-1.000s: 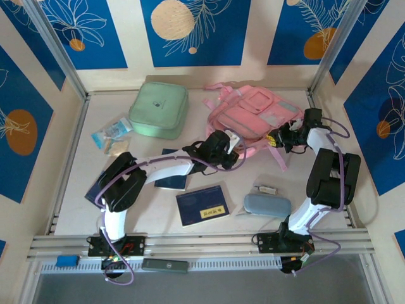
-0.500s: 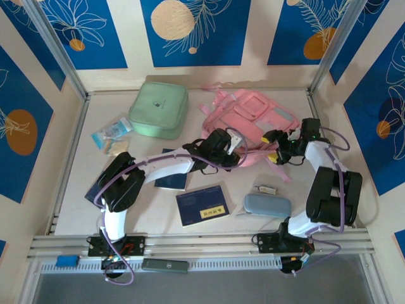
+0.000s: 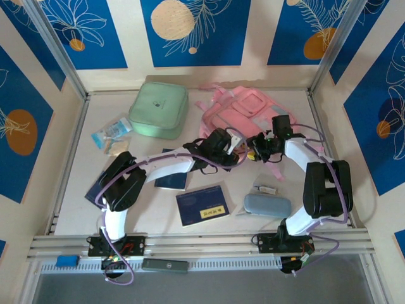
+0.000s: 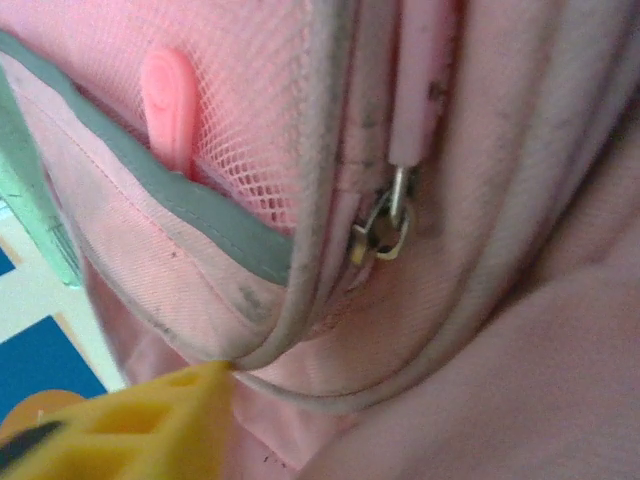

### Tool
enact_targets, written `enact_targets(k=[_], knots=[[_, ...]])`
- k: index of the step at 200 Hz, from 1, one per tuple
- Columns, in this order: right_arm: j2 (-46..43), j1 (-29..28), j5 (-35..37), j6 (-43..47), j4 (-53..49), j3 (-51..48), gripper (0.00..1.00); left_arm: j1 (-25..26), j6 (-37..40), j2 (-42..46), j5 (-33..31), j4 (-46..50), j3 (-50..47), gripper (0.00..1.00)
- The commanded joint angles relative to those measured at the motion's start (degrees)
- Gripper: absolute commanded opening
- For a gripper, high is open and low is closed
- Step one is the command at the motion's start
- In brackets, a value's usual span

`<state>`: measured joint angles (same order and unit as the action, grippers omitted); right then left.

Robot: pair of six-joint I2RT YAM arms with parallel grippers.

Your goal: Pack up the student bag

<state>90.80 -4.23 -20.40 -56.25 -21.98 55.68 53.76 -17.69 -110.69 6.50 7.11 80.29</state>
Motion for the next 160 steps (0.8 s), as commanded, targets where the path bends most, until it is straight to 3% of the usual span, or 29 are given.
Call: enact_targets(k=[1, 22, 68, 97, 132, 144, 160], knots=[[0.67, -0.81, 0.35, 7.18, -0.73, 5.41, 0.14, 1.51, -0.21, 4.46, 2.21, -0.62, -0.97, 0.0], [-0.66, 2.65, 3.55, 14.53, -7.61, 6.19, 0.0, 1.53, -1.24, 7.44, 0.8, 0.86, -4.61, 0.0], [0.64, 14.7, 5.31, 25.17, -13.67, 10.23, 0.0, 1.35, -1.46, 9.74, -3.74, 4.74, -9.35, 0.0], [2.29, 16.63, 8.65, 26.48, -14.16, 13.35, 0.0, 0.91, -1.34, 7.82, -5.62, 6.26, -7.8, 0.0], [1.5, 15.31, 1.07, 24.21, -11.8, 11.4, 0.35, 1.0, -3.59, 5.46, -2.55, 2.17, -3.35, 0.0], [-2.12, 14.65, 1.66, 23.19, -11.5, 8.54, 0.53, 1.0, -4.84, 4.77, -1.49, 0.25, -2.38, 0.0], [-8.79, 14.93, 3.03, 21.66, -13.17, 4.24, 0.67, 1.01, -4.25, 4.2, -0.94, 0.49, -0.99, 0.0]])
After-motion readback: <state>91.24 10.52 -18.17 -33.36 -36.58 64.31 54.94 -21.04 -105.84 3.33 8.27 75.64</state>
